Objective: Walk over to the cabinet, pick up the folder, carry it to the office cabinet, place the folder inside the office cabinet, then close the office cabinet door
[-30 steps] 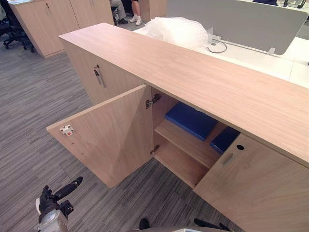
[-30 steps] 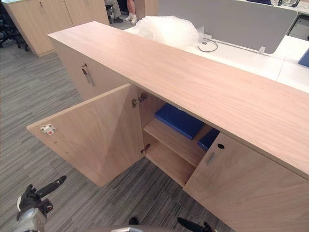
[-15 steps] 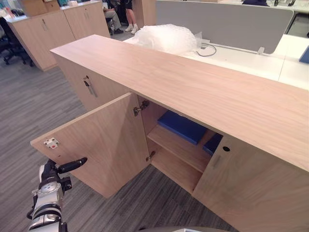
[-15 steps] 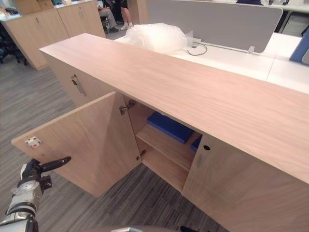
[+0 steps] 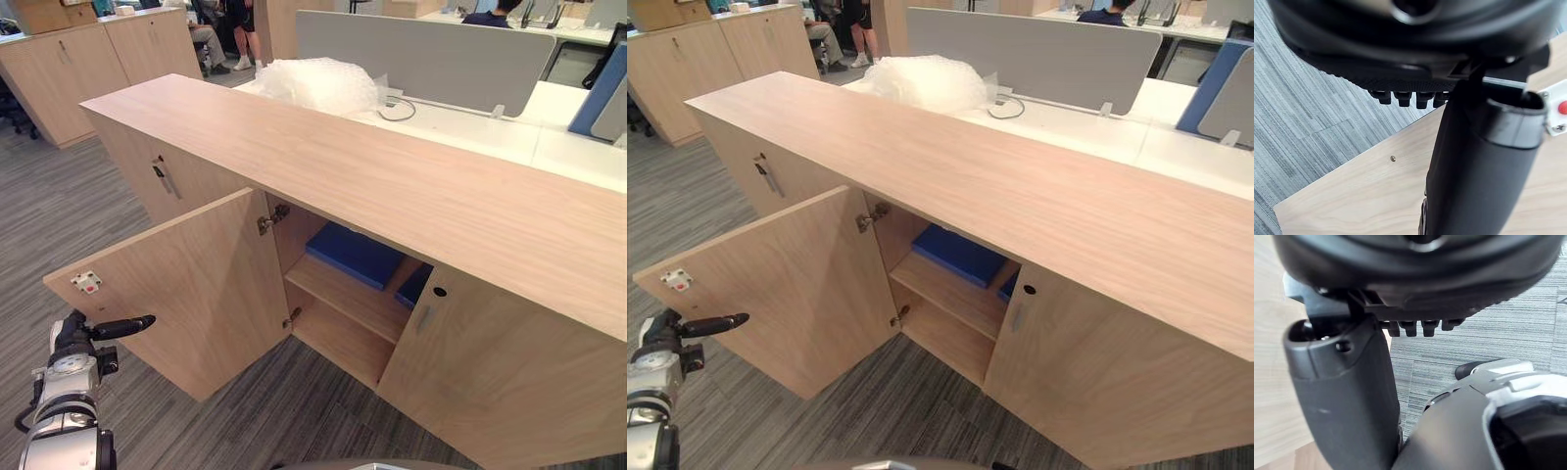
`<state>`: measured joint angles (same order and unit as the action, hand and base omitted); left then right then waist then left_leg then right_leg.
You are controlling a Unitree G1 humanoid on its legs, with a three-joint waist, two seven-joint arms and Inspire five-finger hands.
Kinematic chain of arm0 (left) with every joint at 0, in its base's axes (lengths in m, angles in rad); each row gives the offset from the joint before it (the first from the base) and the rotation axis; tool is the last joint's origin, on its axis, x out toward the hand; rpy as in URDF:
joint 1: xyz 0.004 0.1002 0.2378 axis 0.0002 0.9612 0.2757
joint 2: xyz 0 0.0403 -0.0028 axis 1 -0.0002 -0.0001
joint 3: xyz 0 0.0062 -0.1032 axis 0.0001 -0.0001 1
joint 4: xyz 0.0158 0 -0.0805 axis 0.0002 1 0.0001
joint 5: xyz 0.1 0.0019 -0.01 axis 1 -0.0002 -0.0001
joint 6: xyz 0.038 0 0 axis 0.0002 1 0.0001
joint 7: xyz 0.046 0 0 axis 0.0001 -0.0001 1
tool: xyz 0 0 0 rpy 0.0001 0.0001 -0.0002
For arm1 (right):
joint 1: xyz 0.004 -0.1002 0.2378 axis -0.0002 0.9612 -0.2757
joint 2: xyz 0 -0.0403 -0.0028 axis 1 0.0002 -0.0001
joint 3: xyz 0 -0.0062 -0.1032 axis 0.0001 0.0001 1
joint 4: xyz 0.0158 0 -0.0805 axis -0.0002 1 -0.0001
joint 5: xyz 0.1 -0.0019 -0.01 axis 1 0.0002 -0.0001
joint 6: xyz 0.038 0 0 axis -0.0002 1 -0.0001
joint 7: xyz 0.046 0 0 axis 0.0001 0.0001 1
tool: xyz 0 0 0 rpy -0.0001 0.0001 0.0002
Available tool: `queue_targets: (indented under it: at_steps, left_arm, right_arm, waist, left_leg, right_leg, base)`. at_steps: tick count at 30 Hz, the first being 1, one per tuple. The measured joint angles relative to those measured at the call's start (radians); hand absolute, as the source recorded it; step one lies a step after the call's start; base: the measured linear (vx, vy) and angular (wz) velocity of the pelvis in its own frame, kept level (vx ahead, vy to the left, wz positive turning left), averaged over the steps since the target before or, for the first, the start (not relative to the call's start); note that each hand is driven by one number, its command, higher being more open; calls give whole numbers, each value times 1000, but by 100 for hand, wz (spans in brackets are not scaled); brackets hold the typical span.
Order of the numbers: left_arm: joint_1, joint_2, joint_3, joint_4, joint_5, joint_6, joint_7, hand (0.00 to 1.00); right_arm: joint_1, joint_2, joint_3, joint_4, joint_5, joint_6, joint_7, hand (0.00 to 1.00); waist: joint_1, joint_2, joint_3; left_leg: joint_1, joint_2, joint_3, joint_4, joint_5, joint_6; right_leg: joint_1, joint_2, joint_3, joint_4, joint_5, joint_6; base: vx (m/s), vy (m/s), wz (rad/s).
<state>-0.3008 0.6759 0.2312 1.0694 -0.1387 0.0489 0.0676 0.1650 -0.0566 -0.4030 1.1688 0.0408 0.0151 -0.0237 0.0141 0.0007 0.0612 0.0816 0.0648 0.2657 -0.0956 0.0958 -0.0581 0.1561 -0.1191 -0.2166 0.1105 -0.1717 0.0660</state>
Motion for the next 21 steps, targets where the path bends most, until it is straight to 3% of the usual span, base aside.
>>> queue_targets:
  at_steps: [5, 9, 11, 12, 14, 16, 18, 21]
  left_arm:
    - [213, -43, -102, -399, 179, 19, 18, 100]
    - [385, -80, -201, -668, 230, 18, 24, 100]
    - [477, -40, -339, -802, 250, 18, 24, 100]
    - [495, -18, -382, -831, 256, 17, 23, 100]
    - [533, 78, -572, -933, 269, 14, -3, 100]
    - [538, 115, -692, -1006, 308, -1, -47, 100]
    - [538, 121, -769, -1080, 340, -61, -103, 100]
    - [512, 86, -888, -1203, 368, -200, -191, 100]
  right_arm:
    - [29, 12, -10, -20, 0, -22, 2, 100]
    - [28, 7, -7, -16, -2, -22, 2, 100]
    - [26, -9, 24, -13, -3, -23, 2, 100]
    - [26, -16, 36, -12, -3, -25, 2, 100]
    - [21, -35, 69, 6, -2, -34, -1, 100]
    - [15, -50, 76, 18, -2, -43, -3, 100]
    - [0, -60, 93, 26, -2, -43, -4, 100]
    - [-27, -60, 121, 26, -1, -49, -5, 100]
  waist:
    - [30, -9, 3]
    - [57, -10, 4]
    - [80, -6, 2]
    - [83, -4, 1]
    - [86, 10, 0]
    - [86, 20, -3]
    - [75, 35, -2]
    - [14, 18, -11]
  left_leg:
    - [-26, -22, -40, 0, 9, 13]
    - [-28, -59, -84, 0, 13, 37]
    - [-37, -81, -101, 0, 12, 55]
    - [-42, -88, -108, 0, 13, 59]
    - [-58, -107, -117, 0, 17, 65]
    - [-74, -120, -116, 0, 24, 76]
    - [-82, -127, -114, 0, 29, 83]
    - [-87, -133, -102, 0, 29, 86]
  right_leg:
    - [3, -17, -42, -10, 7, 13]
    - [32, -47, -89, -17, 12, 33]
    - [35, -66, -110, -17, 15, 49]
    - [35, -71, -116, -17, 14, 51]
    - [33, -88, -135, -15, 10, 64]
    - [26, -92, -138, -19, 21, 68]
    - [21, -96, -133, -25, 25, 68]
    - [14, -103, -120, -29, 32, 58]
  base:
    - [-88, 53, 27]
    - [-29, 82, 41]
    - [-47, 116, 34]
    - [-57, 115, 39]
    - [-80, 127, 45]
    - [-95, 124, 33]
    - [-90, 107, 12]
    - [-76, 81, -9]
